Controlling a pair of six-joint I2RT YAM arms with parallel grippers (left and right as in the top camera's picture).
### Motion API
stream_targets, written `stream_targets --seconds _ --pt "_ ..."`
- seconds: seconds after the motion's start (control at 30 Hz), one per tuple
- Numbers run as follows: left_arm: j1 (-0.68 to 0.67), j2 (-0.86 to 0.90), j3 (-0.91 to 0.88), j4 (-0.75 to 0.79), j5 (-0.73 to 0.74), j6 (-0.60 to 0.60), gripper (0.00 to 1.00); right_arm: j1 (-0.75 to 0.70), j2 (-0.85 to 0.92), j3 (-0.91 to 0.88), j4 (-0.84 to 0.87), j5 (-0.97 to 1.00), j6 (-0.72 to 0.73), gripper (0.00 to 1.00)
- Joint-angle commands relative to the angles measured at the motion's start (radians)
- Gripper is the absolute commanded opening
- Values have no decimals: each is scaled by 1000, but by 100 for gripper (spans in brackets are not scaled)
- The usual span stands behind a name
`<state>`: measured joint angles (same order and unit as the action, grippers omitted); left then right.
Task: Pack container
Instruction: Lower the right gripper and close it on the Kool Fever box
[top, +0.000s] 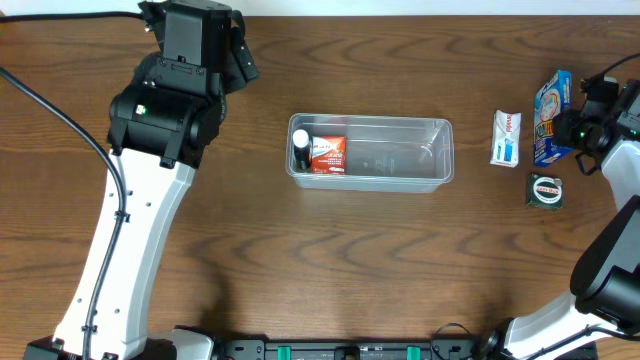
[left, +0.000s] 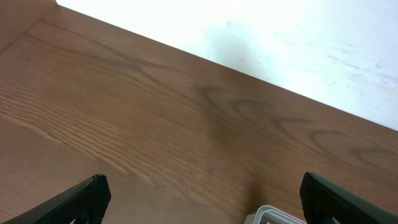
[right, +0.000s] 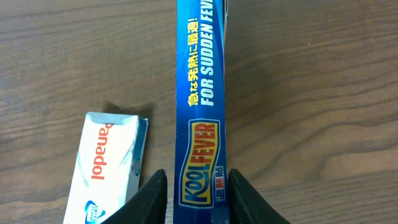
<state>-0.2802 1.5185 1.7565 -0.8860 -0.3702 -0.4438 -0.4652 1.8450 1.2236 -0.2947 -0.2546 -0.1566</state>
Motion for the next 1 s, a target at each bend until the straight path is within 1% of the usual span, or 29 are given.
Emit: stream_targets --seconds 0.0,0.1,0.5,0.63,0.7,0.77,0.8,0.97 --pt "4 -3 7 0 -16 14 98 8 6 11 -2 -5 10 29" --pt "4 -3 7 0 -16 14 98 8 6 11 -1 -4 10 26" --pt "4 -3 7 0 -16 14 98 8 -16 29 -13 -4 10 24" --pt "4 -3 7 0 -16 14 98 8 -83 61 -31 -4 -6 22" --pt "4 -3 7 0 -16 14 98 8 -118 79 -55 -4 -9 23" --pt "4 -3 7 0 -16 14 98 12 -158 95 -85 -19 -9 27" --pt "4 -3 7 0 -16 14 98 15 -179 102 -99 -25 -11 27" --pt "4 -3 7 0 -16 14 98 77 -311 107 -127 -42 -48 25"
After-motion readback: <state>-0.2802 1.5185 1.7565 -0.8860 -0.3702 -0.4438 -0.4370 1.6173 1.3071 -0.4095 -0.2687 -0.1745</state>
